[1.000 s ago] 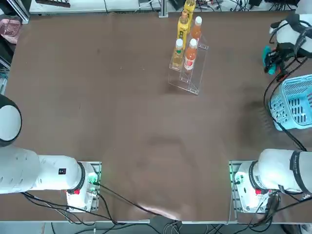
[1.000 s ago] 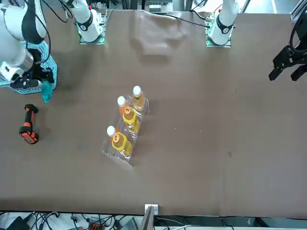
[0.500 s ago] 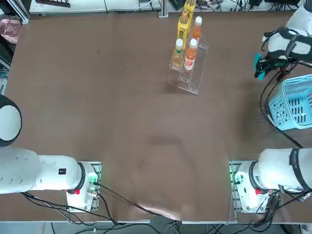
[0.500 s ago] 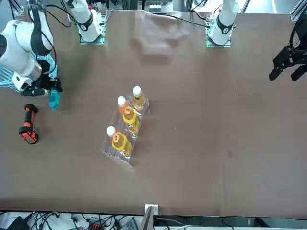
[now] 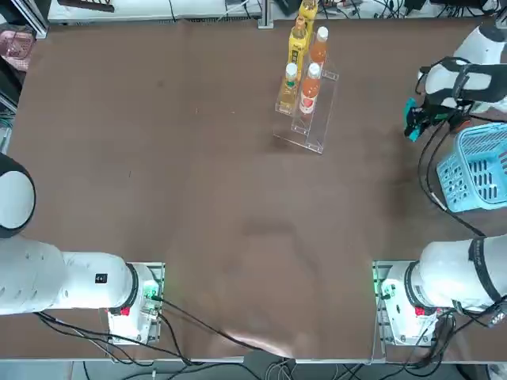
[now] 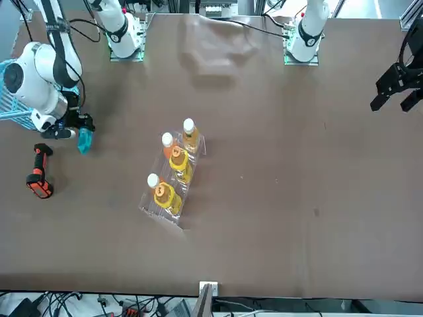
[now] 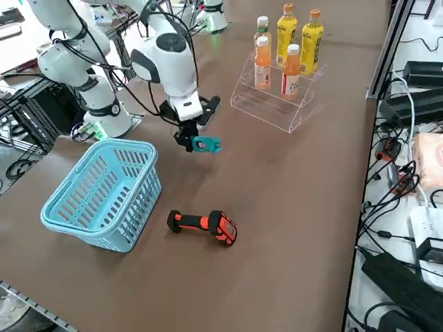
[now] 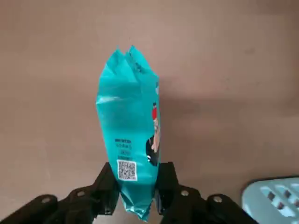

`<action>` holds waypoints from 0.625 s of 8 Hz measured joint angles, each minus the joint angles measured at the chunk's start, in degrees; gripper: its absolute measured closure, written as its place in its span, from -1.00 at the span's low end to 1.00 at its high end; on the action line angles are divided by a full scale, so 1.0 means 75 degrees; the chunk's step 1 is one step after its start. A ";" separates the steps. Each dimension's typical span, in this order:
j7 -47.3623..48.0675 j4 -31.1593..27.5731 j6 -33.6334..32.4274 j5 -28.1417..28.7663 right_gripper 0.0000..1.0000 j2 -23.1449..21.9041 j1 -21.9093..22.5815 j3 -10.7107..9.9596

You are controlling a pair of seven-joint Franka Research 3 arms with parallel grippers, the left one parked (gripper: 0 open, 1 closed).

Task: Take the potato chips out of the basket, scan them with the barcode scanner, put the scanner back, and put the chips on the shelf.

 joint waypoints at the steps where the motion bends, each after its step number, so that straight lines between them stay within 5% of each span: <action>1: 0.0002 0.0001 0.0111 0.0150 0.22 0.0143 0.0144 0.0003; 5: 0.0463 0.0000 0.0545 0.0228 0.21 0.0741 0.0720 0.0010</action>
